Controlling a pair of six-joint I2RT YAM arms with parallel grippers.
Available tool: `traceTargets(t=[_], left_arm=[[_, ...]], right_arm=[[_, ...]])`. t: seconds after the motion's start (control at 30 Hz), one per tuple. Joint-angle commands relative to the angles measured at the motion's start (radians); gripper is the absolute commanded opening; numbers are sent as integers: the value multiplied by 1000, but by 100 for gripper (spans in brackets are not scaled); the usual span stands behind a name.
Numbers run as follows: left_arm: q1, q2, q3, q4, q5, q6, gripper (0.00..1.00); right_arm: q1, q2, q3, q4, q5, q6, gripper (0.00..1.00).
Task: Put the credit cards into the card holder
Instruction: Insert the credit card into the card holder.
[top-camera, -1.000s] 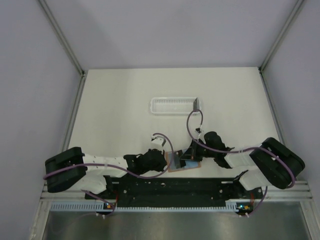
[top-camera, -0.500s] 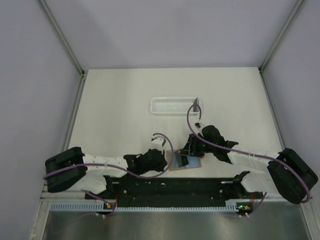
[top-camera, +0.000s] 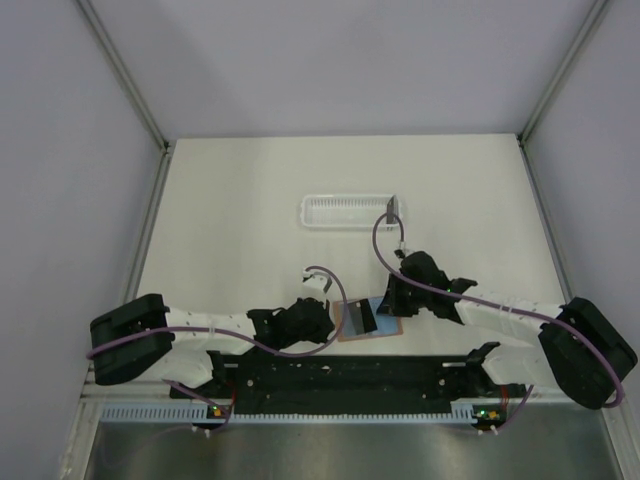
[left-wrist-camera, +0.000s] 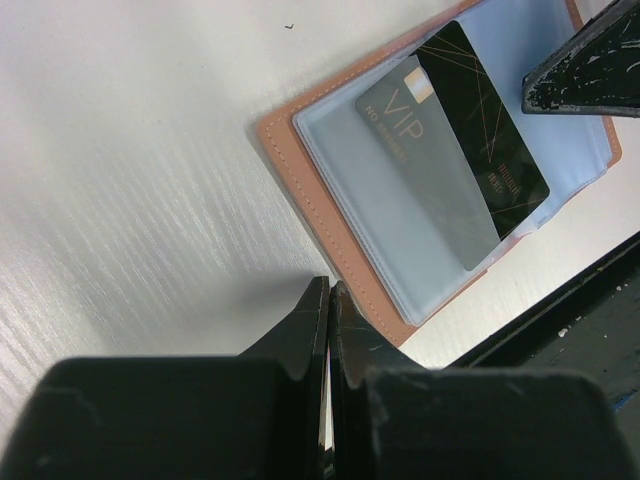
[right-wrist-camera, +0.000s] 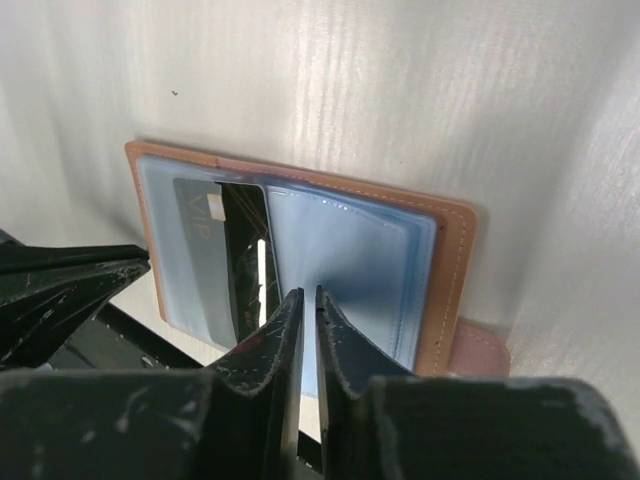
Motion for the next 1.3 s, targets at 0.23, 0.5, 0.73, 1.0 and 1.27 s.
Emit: traceTargets(t=[0.23, 0.5, 0.73, 1.0, 1.27], left_arm=[[2, -11, -9, 15, 3, -9, 0], [2, -5, -6, 15, 4, -7, 0], [2, -5, -6, 18, 7, -9, 0], [2, -2, -6, 21, 10, -10, 0], [2, -45, -8, -17, -19, -16, 0]], right_arm=[[51, 70, 50, 22, 30, -9, 0], [117, 151, 98, 51, 22, 1, 0], [165, 202, 131, 65, 22, 7, 0], [189, 226, 159, 73, 8, 5, 0], [193, 115, 197, -83, 155, -36, 2]])
